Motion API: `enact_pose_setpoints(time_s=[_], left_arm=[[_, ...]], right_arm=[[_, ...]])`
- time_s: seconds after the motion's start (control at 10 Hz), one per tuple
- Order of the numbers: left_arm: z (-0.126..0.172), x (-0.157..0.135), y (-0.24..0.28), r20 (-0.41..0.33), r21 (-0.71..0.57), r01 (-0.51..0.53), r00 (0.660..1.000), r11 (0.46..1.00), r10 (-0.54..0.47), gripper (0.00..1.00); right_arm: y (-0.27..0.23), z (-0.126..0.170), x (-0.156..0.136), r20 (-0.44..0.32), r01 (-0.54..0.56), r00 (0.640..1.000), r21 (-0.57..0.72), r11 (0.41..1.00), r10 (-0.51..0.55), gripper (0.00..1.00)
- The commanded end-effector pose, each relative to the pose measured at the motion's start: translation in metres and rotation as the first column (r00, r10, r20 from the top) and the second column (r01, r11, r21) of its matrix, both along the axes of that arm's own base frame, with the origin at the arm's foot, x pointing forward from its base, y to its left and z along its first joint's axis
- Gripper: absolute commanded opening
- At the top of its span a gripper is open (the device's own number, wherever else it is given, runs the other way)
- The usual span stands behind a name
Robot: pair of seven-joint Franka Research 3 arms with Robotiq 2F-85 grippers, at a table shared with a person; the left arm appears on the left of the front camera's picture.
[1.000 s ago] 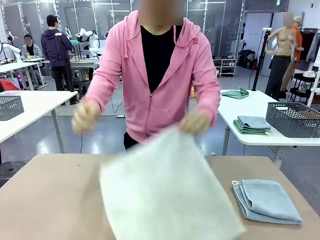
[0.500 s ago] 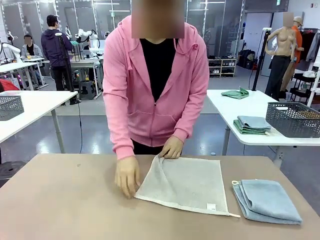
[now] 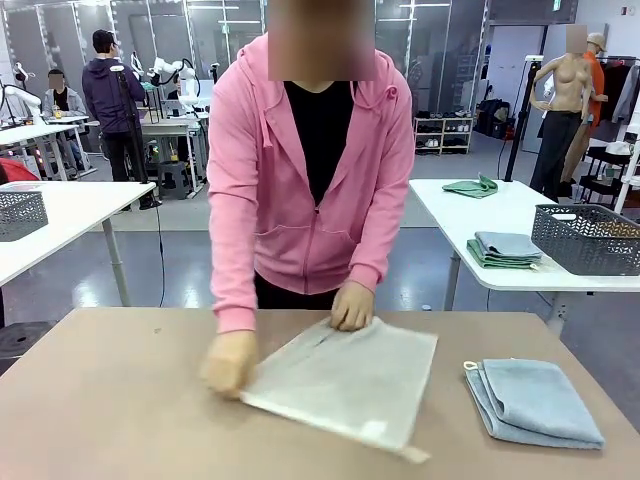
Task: Fold the towels and place them in the basket.
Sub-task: When a person lays out a Towel with hook on the table, fold it in half twice.
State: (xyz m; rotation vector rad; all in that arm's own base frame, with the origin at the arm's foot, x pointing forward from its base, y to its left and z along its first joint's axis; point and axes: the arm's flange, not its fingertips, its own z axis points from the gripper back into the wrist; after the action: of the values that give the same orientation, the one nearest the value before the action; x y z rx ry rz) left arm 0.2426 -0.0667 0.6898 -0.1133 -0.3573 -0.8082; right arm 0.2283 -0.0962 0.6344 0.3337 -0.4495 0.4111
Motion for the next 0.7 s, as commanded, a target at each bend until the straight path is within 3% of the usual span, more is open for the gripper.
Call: enact_pose_setpoints(time_s=[0.0, 0.6], left_arm=[[0.0013, 0.0005, 0.0001, 0.002, 0.002, -0.001, 1.0, 1.0, 0.001, 1.0], [0.0013, 0.0005, 0.0001, 0.002, 0.002, -0.001, 1.0, 1.0, 0.001, 1.0]], right_arm=[[-0.002, -0.0012, 0.0006, -0.011, 0.008, 1.0, -0.001, 1.0, -0.008, 1.0], [-0.002, -0.0012, 0.0006, -0.011, 0.008, 1.0, -0.001, 1.0, -0.008, 1.0]])
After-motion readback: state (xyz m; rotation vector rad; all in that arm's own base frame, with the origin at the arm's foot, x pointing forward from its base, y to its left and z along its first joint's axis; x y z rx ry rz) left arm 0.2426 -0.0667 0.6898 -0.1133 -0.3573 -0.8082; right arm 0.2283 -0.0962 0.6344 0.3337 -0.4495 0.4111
